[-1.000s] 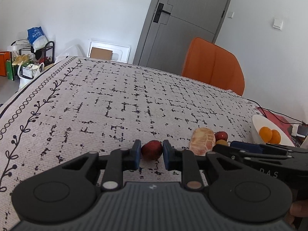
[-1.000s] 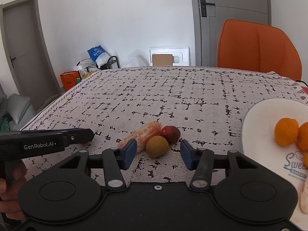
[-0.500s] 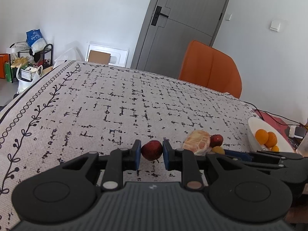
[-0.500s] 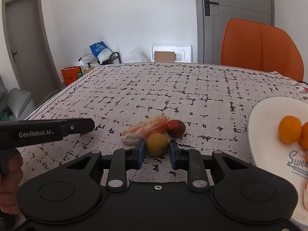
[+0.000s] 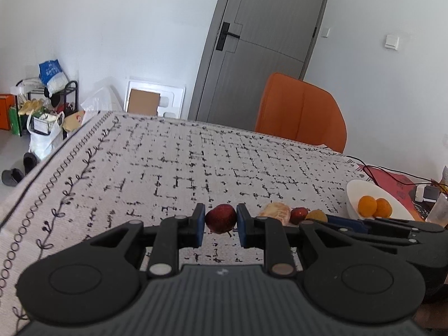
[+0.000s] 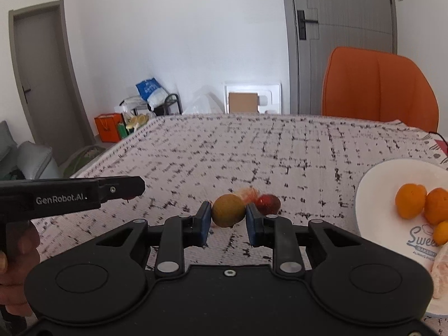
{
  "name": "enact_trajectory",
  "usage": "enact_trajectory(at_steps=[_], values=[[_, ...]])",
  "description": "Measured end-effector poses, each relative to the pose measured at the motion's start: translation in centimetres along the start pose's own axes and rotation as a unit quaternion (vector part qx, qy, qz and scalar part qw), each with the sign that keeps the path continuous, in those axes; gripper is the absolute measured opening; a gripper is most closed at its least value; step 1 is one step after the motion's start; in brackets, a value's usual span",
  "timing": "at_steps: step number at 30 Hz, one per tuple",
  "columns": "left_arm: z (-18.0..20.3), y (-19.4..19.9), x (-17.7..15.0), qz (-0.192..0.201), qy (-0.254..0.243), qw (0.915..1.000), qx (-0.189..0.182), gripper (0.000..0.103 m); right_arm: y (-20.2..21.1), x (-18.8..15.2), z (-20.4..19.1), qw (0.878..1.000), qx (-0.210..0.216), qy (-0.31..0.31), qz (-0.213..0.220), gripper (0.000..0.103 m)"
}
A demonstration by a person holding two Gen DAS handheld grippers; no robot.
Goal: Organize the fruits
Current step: 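Carry the red plum and kiwi in both grippers over the white bowl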
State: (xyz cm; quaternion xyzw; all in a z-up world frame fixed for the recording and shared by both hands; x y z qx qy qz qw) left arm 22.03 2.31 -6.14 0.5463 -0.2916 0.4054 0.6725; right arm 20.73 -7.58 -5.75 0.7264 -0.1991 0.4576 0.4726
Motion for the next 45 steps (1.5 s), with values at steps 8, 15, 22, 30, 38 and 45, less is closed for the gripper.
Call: enact_trajectory(at_steps=[8,15,22,30,38,45], values=[[1.3,1.6,0.7,0.010,-0.014,0.9998,-0.003,0.022,2.7,0.6,0.4,0.999,-0.004,-0.016,0.032,0.025],[2.9,2.7,1.1,0.023,-0.027,0.9994,-0.007,0.022,5.1,0.9,1.5,0.998,-0.012,-0.026,0.053,0.025],[4.6,3.6,1.0,0.028,-0.038,0.9988,-0.015,0.022,6.9,0.8,2.6,0.997,-0.018,-0.038,0.068,0.025],[6.6,3.9,1.1,0.035,-0.049,0.9979,-0.025,0.022,8.7,0.8,4.1,0.995,-0.028,-0.047,0.083,0.025],[8.4,3.6,0.8,0.033,-0.058,0.9971,-0.037,0.022,9.7,0.3,5.6,0.994,-0.038,-0.056,0.089,0.025],[10.3,3.2,0.5,0.030,-0.065,0.9961,-0.050,0.022,10.6,-0.2,7.2,0.992,-0.051,-0.066,0.092,0.025]])
Point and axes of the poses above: each gripper's, at about its wrist camera, not at the fingertips, and y roughly against the way its jaws point, z to its right, x to its top, the point moved 10 cm from there along -y, roughly the way its jaws point
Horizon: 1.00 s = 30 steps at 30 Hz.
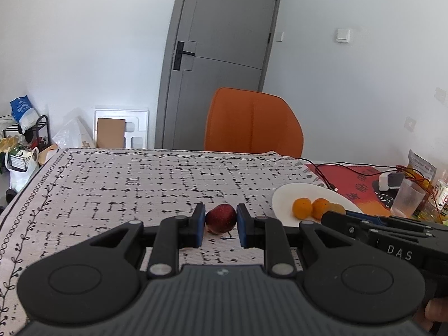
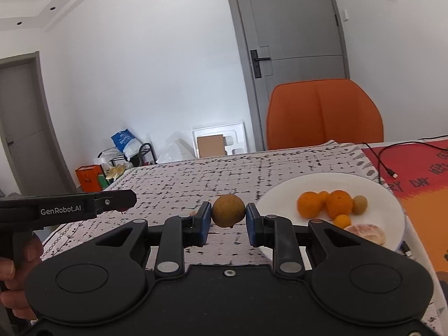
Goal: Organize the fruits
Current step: 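Carry the red plum and kiwi in both grippers over the white bowl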
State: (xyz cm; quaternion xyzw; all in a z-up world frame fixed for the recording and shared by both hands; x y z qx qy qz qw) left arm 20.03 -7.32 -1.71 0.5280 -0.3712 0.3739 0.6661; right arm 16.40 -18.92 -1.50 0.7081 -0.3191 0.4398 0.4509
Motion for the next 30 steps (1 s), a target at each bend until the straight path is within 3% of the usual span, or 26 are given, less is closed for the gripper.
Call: enact_trajectory(at_steps=[19,30], values=[[5.9,-3.2,-0.2,-0.015,-0.027,0.9989,-0.034,0.022,1.8,-0.5,6.6,0.998,-0.038,-0.049,0.011,0.025],[8.4,-6.5,-1.2,-0.041,-0.042,0.9972,-0.046,0.022,0.9,-1.5,10.3,0.996,-0.057,-0.073,0.004,0.025]])
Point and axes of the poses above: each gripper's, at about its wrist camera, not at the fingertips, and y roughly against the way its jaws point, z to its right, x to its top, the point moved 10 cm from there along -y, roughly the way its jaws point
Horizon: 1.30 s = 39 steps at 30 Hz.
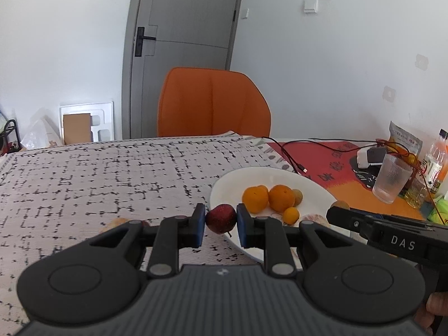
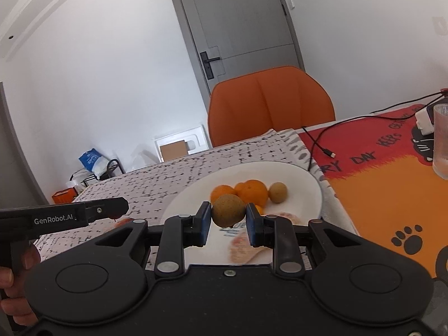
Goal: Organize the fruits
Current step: 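Carry the red plum and kiwi in both grippers over the white bowl, then open the left gripper releasing the plum while the right gripper releases the kiwi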
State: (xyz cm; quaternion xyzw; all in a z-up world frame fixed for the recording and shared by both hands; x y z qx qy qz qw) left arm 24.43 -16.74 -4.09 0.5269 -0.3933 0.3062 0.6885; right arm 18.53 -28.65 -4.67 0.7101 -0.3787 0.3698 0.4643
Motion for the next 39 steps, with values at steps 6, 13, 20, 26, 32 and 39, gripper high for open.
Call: enact_trajectory(at_steps=[6,13,20,26,32,39], values=[[1.3,-2.1,-0.1,-0.016,-0.008,0.9998,-0.007,0.022,-1.0,0.1,1.9,1.000,-0.012,-0.009,-0.008,0.025],[2.2,-4.4,0.6,-0.028,-0.012,0.9995,-0.012,0.022,-2.2,0.6,3.6,0.999,-0.021,-0.019,-0.014,0.025],[3.3,-6.1,1.0,-0.040,-0.016,0.9986,-0.031,0.022,-2.9,1.2,4.2,0.999,-0.034,-0.018,-0.018,0.025],[3.3,-6.7,0.9,-0.048,-0.015,0.9981,-0.034,0.023,-3.5,1.4,4.6,0.999,-0.042,-0.020,-0.020,0.025],[1.7,-6.2,1.2,-0.048,-0.005,0.9986,-0.019,0.026,-4.0,1.9,4.3,0.999,-0.047,-0.012,-0.018,0.027],[-0.6,-4.7,1.3,-0.045,0.004,0.9990,0.003,0.044,-3.5,1.9,3.2,0.999,-0.050,-0.013,-0.011,0.032]])
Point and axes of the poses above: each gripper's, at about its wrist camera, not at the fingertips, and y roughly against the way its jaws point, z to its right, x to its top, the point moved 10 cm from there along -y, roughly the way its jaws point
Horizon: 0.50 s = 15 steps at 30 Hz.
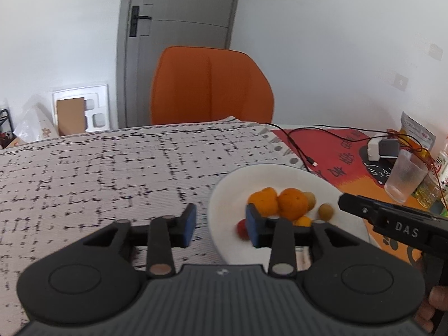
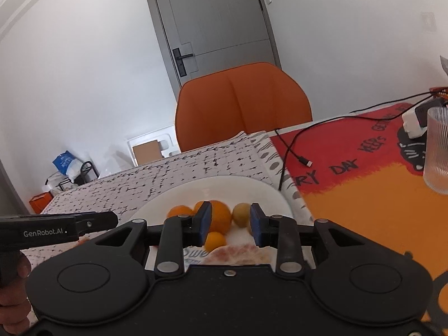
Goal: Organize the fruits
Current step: 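Open the left gripper releasing the plum while the right gripper releases the kiwi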
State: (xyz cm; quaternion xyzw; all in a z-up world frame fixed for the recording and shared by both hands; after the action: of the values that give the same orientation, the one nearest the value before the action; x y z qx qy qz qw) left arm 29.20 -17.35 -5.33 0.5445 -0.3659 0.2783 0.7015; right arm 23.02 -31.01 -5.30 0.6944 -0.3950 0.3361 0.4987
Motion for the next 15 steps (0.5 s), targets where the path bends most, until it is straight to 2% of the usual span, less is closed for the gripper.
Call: enact_trajectory(at_steps=[1,11,15], values=[[-0.4,0.3,0.0,0.002,0.003,1.0000,0.003,0.048,0.1,-0.1,-0.1,1.000,0.001,0.000,-0.001,0.034],[-3.0,3.3,-0.1,0.021,0.015,0.9995,0.020,0.065,1.4,-0.8,-3.1,1.000,0.015,0.009,0.004,0.047],[-4.1,4.7,-0.2,0.036,0.021,0.9988,0.028,0.079,2.0,-0.9,-4.1,1.000,0.017,0.014,0.009,0.052]])
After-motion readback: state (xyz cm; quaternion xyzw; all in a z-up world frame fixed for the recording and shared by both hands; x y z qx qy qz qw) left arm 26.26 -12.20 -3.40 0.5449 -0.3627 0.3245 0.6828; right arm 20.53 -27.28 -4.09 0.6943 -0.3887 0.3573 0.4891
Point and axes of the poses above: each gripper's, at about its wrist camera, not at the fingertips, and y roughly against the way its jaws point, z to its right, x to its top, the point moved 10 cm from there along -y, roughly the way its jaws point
